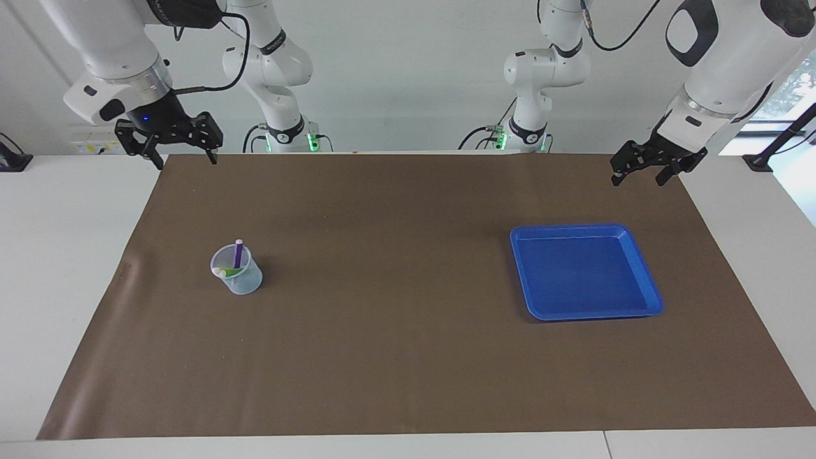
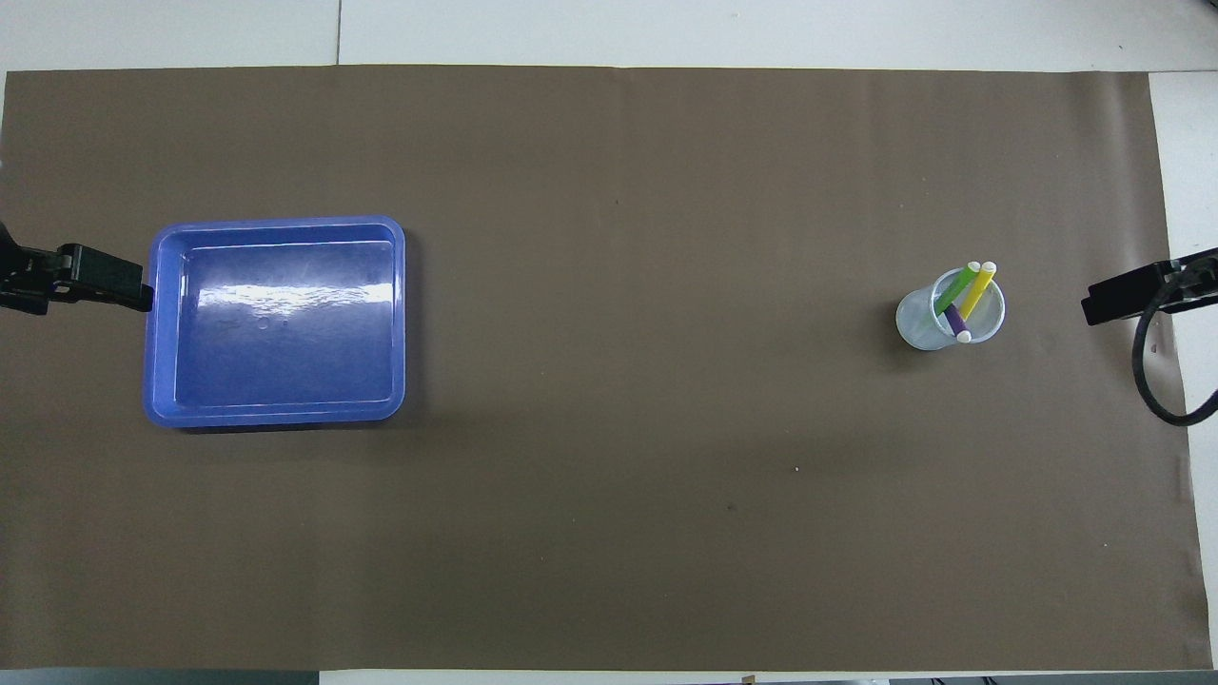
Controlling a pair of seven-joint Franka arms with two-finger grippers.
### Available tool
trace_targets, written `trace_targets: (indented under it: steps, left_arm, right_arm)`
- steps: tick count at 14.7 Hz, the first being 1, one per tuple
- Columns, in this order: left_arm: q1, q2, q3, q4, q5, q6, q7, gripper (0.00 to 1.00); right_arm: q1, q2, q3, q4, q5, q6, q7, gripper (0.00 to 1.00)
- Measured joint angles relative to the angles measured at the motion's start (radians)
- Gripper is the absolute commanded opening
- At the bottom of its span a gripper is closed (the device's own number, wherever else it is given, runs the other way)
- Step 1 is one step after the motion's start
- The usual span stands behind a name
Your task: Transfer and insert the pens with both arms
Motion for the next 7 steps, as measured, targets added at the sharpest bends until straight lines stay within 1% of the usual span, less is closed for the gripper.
trace_targets:
  steps: [1, 3, 7]
  left_arm:
    - [0.000, 0.000, 0.000, 0.000, 0.000, 0.000, 0.000, 1.00]
    - [0.000, 0.000, 0.000, 0.000, 0.000, 0.000, 0.000, 1.00]
    - [0.000, 0.000, 0.000, 0.000, 0.000, 0.000, 0.000, 1.00]
  right_arm:
    - [0.022, -0.001, -0.017, 0.000, 0.000, -0.007, 0.015, 1.00]
    - [0.083, -0.003, -0.075, -0.001, 0.000, -0.018, 0.048, 1.00]
    - [0.084, -0.012, -0.107, -0.019, 0.000, -0.018, 0.053, 1.00]
